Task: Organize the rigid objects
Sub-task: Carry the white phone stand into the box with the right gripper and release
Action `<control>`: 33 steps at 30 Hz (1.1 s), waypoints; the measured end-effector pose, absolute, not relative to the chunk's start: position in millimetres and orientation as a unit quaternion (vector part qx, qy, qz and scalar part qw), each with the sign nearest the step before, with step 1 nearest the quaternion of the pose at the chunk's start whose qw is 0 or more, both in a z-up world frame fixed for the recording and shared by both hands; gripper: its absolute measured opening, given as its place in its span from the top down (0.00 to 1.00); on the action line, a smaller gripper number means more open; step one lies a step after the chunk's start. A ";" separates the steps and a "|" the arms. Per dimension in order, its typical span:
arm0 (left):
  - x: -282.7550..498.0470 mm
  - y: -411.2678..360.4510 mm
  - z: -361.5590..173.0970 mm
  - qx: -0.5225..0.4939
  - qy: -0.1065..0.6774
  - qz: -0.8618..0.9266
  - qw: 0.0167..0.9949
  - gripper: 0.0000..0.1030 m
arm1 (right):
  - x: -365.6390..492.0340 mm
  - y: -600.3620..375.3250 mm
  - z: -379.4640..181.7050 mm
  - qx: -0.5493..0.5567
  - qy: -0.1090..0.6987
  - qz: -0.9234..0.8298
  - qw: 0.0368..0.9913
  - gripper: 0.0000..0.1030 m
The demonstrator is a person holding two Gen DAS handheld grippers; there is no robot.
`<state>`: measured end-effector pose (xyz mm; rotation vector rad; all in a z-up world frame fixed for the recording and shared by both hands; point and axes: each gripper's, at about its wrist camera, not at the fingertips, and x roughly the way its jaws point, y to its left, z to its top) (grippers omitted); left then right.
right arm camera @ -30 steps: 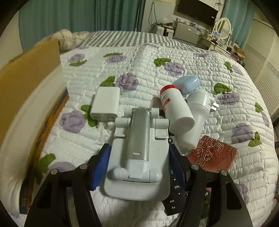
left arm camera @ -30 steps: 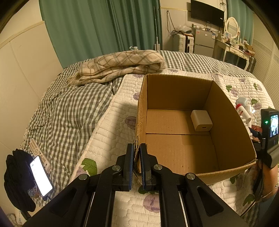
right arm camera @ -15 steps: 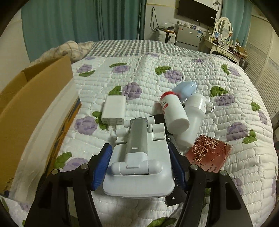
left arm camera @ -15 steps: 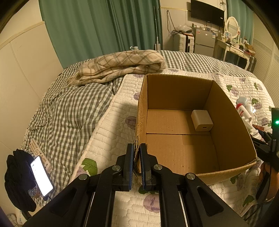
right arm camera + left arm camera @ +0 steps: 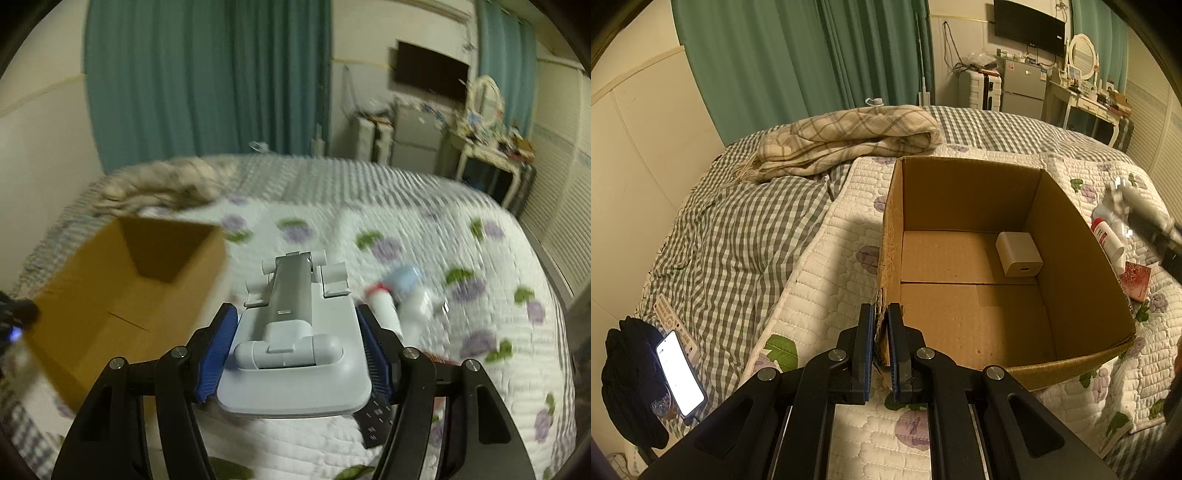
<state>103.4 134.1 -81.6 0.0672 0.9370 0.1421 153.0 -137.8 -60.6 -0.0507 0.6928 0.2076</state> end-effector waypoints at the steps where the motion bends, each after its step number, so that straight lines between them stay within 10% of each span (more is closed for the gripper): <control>1: 103.4 134.0 -81.7 0.032 0.451 0.069 0.889 0.93 | 152.1 -131.4 -55.3 -0.028 0.335 0.112 0.935 0.37; 33: 103.3 132.9 -82.1 0.034 0.452 0.063 0.889 0.93 | 158.0 -6.9 -98.7 -0.106 0.402 0.243 0.876 0.45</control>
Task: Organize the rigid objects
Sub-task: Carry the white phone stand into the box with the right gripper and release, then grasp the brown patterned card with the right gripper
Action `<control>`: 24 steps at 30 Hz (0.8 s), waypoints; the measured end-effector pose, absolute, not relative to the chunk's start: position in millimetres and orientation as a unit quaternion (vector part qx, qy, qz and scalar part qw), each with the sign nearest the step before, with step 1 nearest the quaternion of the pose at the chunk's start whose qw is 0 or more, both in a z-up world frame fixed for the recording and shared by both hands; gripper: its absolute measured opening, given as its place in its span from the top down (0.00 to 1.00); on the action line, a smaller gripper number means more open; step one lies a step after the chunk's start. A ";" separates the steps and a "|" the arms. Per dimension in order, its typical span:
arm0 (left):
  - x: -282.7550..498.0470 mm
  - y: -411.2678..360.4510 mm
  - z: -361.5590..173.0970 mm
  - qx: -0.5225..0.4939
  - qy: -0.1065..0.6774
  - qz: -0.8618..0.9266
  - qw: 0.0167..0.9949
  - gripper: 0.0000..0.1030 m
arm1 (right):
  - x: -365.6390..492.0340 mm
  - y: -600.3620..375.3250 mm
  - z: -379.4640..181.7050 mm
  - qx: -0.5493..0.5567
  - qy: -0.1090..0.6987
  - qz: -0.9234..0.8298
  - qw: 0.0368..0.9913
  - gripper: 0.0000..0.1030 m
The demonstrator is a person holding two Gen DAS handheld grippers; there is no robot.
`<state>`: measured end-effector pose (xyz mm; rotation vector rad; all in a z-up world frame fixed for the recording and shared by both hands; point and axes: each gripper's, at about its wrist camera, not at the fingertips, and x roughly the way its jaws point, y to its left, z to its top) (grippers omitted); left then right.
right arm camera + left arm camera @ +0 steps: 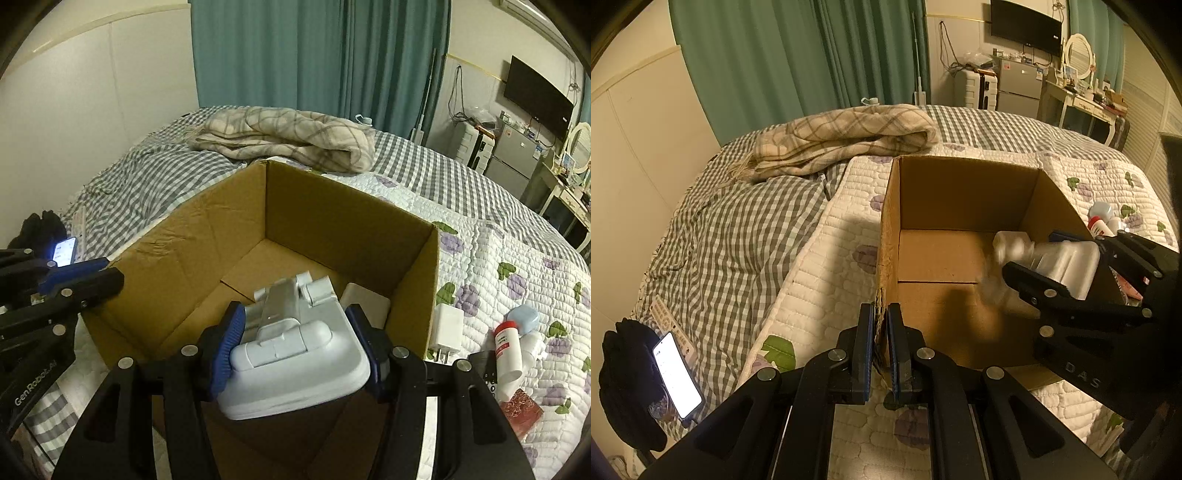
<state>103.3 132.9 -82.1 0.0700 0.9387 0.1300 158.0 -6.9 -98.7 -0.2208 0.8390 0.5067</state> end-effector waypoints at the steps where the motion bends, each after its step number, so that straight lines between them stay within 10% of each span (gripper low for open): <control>1: 103.6 132.5 -82.6 0.033 0.455 0.062 0.888 0.93 | 156.3 -8.2 -96.3 -0.104 0.397 0.242 0.879 0.41; 3: 103.0 131.5 -82.3 0.032 0.454 0.058 0.889 0.93 | 153.2 -10.5 -91.3 -0.101 0.387 0.237 0.885 0.23; 24: 102.2 130.0 -81.4 0.040 0.454 0.064 0.888 0.92 | 157.1 -185.0 -43.6 -0.060 0.340 0.050 0.937 0.17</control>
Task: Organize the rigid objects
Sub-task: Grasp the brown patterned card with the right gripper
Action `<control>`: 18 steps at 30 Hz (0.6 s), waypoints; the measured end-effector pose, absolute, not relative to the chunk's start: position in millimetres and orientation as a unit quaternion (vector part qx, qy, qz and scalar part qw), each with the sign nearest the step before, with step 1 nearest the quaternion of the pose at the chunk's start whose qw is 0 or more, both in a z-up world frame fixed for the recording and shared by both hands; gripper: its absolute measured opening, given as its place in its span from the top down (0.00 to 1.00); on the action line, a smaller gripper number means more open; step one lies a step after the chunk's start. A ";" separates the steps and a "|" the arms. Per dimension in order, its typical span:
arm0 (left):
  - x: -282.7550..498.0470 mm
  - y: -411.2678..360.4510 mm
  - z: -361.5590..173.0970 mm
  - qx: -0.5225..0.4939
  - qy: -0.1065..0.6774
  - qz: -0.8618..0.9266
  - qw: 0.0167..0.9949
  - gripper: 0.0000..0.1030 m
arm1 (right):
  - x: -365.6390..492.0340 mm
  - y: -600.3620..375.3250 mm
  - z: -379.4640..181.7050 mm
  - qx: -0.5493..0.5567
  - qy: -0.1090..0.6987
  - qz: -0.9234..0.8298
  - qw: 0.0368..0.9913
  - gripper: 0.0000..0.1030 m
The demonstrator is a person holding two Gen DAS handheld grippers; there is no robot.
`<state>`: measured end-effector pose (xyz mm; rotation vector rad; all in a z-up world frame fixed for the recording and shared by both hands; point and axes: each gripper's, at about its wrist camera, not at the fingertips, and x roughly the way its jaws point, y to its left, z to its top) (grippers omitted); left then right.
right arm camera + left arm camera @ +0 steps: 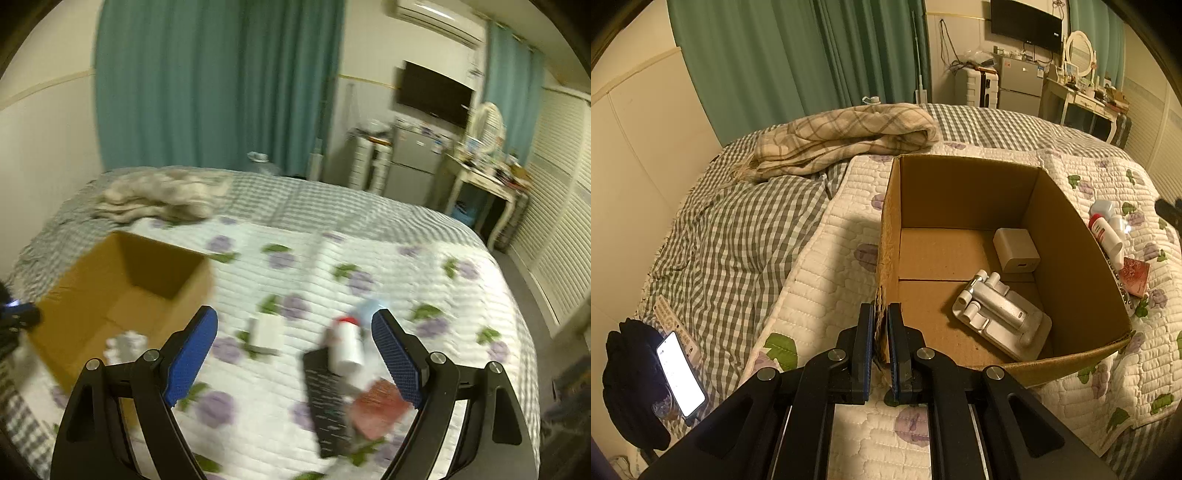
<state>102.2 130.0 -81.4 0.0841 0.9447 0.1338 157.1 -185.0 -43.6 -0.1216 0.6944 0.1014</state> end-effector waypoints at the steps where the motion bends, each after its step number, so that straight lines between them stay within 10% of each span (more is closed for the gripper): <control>1: 101.7 129.8 -81.0 0.041 0.454 0.065 0.888 0.92 | 156.4 -196.8 -50.0 -0.061 0.343 0.029 0.937 0.17; 18: 98.4 127.4 -77.9 0.049 0.451 0.070 0.888 0.92 | 172.7 -267.5 -160.6 -0.023 0.478 -0.063 0.876 0.17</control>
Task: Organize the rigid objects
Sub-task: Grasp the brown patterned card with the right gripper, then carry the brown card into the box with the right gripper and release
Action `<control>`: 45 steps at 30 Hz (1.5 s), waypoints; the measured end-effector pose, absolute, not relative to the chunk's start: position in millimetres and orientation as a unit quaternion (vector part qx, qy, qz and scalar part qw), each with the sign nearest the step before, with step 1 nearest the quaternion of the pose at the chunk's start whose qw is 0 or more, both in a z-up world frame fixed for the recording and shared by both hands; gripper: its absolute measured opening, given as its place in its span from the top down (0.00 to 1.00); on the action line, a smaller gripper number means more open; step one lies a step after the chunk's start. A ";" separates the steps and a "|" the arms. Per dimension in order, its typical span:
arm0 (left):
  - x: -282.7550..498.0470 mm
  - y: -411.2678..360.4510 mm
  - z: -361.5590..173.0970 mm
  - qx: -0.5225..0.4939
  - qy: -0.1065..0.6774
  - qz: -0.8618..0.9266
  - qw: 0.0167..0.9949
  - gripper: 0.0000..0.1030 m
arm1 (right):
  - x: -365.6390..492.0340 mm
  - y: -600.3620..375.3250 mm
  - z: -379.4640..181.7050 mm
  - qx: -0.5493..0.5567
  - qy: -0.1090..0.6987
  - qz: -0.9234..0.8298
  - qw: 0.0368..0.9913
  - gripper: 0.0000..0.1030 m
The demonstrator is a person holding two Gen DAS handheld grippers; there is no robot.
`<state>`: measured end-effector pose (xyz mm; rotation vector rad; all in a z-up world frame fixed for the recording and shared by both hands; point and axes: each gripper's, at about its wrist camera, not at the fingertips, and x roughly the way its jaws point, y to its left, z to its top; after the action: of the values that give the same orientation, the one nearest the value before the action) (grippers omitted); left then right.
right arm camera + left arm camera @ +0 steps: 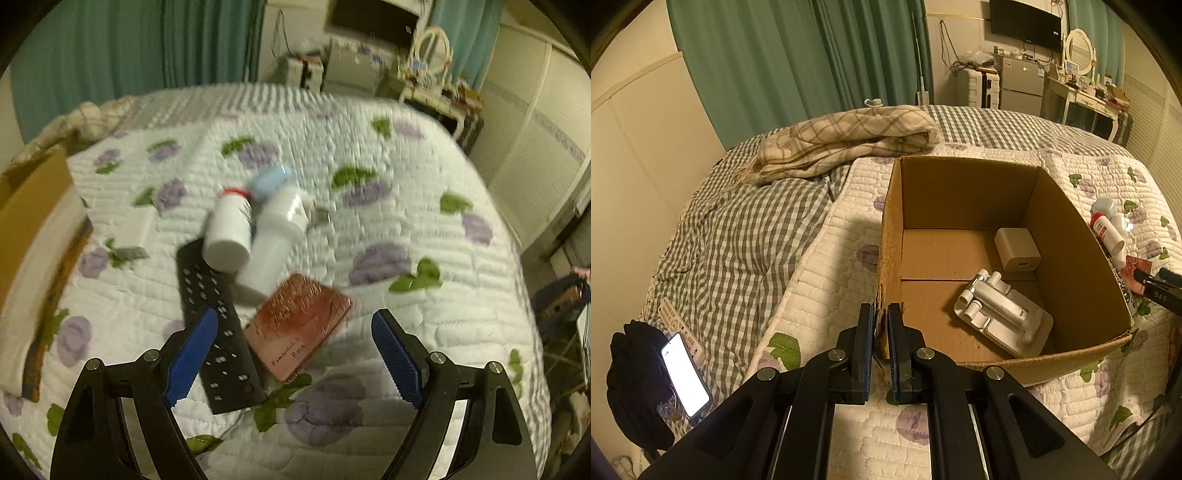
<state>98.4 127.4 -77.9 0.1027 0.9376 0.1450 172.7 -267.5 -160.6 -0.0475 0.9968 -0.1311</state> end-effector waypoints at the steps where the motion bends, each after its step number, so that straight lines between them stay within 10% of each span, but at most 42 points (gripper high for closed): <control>1: 98.3 127.3 -78.0 0.050 0.451 0.070 0.888 0.92 | 175.6 -271.9 -164.6 -0.011 0.486 -0.064 0.872 0.17; 7: 98.5 127.2 -78.2 0.050 0.451 0.070 0.888 0.92 | 185.6 -270.8 -173.7 -0.010 0.505 -0.067 0.861 0.21; 14: 98.4 127.0 -78.1 0.050 0.452 0.070 0.888 0.92 | 178.6 -261.7 -162.4 0.021 0.472 0.006 0.881 0.75; 45: 99.7 126.9 -78.0 0.055 0.452 0.072 0.887 0.92 | 145.1 -229.4 -82.9 0.004 0.369 0.027 0.929 0.91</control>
<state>99.7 126.9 -78.0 0.1137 0.9394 0.1495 145.1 -229.4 -82.9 0.0085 0.7566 0.0550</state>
